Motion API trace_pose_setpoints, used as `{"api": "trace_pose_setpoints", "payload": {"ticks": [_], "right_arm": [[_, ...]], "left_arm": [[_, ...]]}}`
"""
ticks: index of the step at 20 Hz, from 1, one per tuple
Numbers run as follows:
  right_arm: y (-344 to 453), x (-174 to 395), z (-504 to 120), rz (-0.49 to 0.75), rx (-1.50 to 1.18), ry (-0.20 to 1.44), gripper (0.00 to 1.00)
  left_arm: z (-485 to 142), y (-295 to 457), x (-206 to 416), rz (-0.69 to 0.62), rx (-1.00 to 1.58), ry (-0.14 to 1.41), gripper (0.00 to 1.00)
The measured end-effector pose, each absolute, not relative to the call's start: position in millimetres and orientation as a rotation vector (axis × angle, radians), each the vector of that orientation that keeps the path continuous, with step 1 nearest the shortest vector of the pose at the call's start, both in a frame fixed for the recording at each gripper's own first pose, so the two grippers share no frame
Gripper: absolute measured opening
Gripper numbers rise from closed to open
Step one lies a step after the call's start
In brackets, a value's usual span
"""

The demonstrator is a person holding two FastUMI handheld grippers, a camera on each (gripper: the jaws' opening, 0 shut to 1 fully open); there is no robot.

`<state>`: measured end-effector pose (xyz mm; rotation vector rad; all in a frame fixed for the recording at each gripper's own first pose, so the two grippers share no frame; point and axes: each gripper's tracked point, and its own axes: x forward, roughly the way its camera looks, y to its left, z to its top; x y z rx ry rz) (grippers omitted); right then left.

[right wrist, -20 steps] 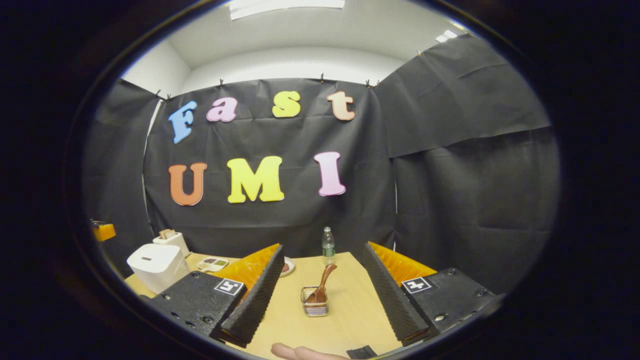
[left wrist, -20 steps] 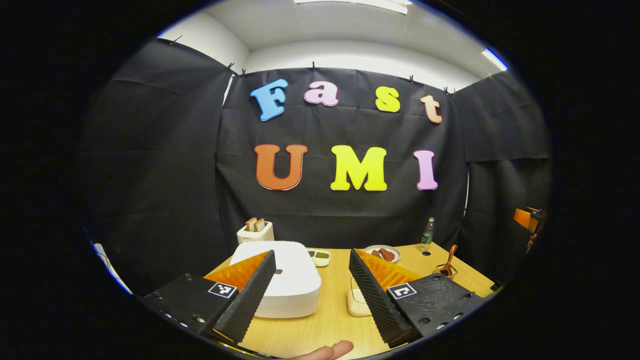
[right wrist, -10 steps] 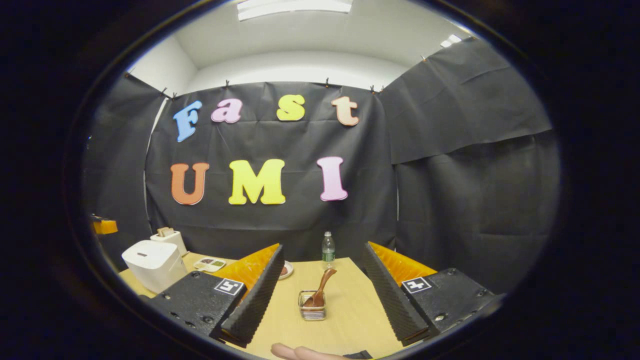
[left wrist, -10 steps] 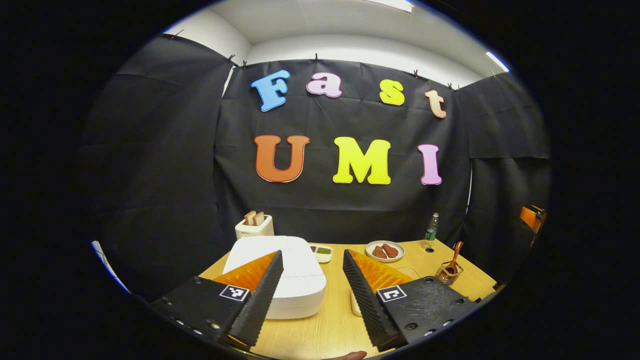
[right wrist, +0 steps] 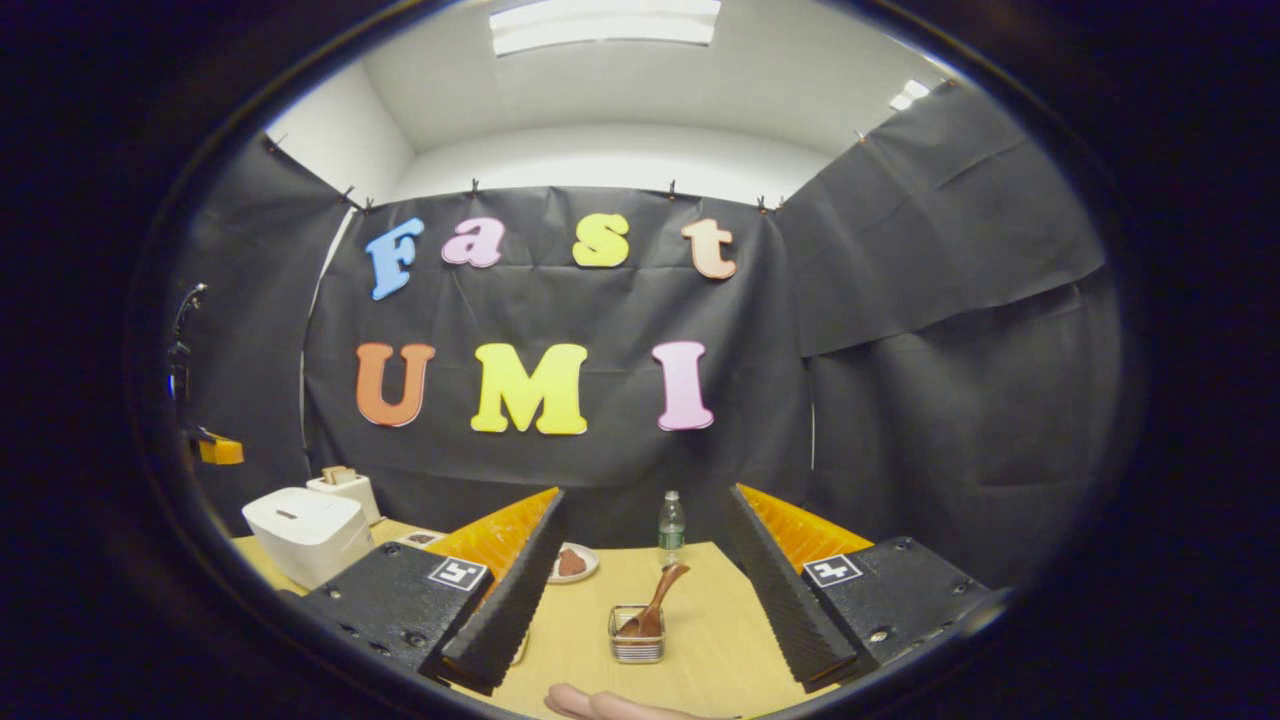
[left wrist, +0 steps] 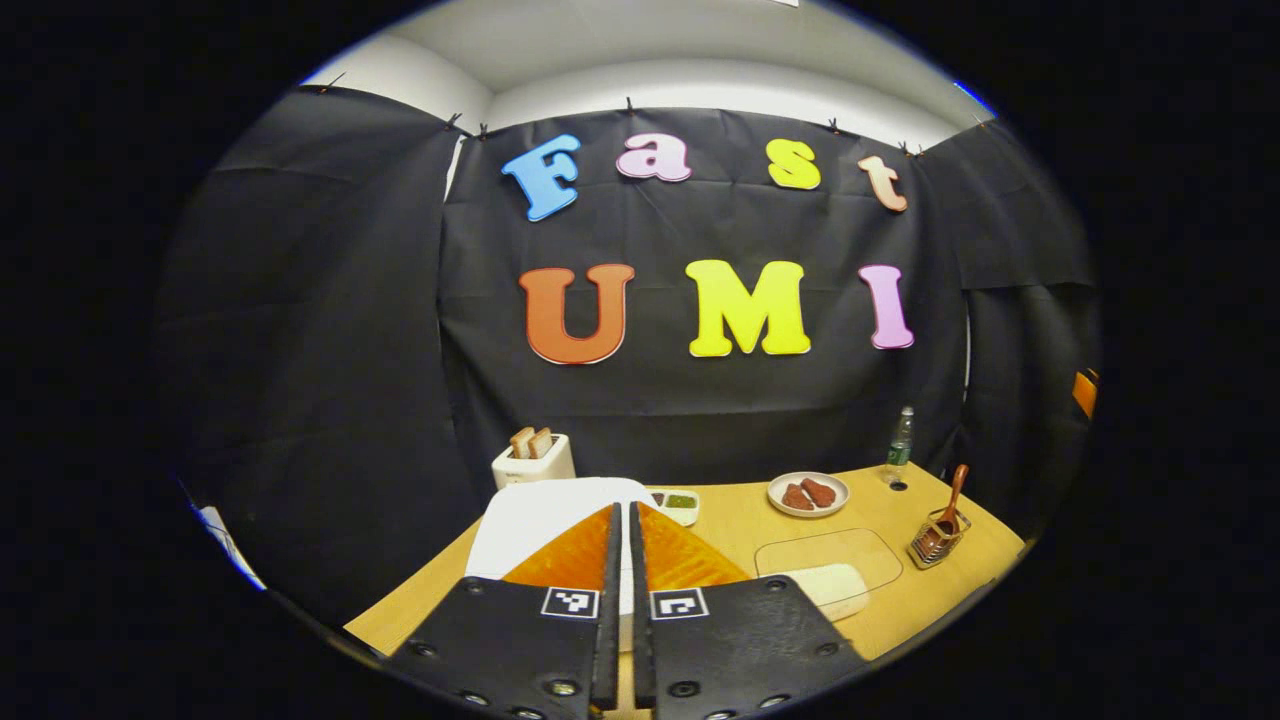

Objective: Close the left gripper, press the button to open the rice cooker; take a wooden spoon from the chopstick holder with the right hand, scoop a spoonful of rice and pour it into the rice cooker, then put the wooden spoon back into the chopstick holder.

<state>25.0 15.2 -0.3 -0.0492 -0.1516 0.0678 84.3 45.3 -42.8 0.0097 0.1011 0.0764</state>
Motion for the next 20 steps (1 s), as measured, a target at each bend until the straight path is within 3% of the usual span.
{"api": "trace_pose_setpoints", "payload": {"ticks": [1, 3, 20], "right_arm": [[14, 29, -3, 0.068, -0.049, -0.148, 0.96], [12, 37, -13, 0.068, -0.052, -0.13, 0.96], [-22, 95, -75, 0.049, -0.043, -0.003, 0.99]], "left_arm": [[-48, 40, 81, 0.062, 0.01, 0.125, 0.09], [-58, 46, 87, 0.086, 0.02, 0.166, 0.0], [-149, 99, 175, 0.234, -0.008, 0.445, 0.0]]}}
